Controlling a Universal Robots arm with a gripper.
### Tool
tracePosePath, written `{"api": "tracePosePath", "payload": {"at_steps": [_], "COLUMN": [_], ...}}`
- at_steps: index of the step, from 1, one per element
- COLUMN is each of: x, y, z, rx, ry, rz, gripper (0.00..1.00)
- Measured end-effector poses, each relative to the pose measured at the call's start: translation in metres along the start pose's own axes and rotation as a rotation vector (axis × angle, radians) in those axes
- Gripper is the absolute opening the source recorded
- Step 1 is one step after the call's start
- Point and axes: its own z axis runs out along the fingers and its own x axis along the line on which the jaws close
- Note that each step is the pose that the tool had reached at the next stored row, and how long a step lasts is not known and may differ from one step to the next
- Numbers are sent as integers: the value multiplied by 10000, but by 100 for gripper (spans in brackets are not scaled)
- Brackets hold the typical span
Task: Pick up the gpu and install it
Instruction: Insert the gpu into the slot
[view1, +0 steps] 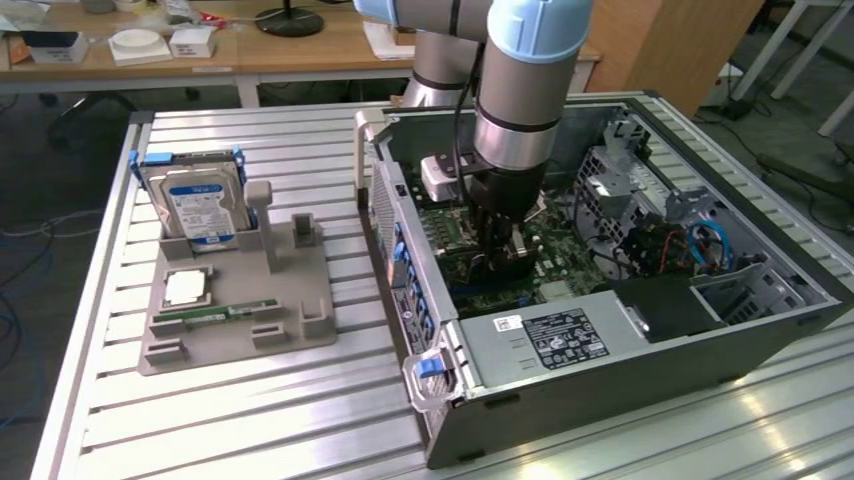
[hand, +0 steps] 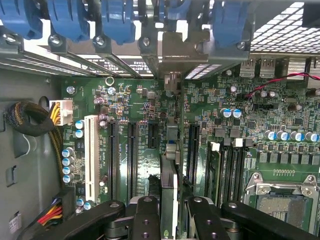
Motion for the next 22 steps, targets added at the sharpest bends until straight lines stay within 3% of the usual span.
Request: {"api": "tracePosePath", "payload": {"at_steps": [22], "x": [3], "y": [-4], "z": [-90], "rx": [3], "ry": [-1], "rz": [-1], "gripper": [26]}}
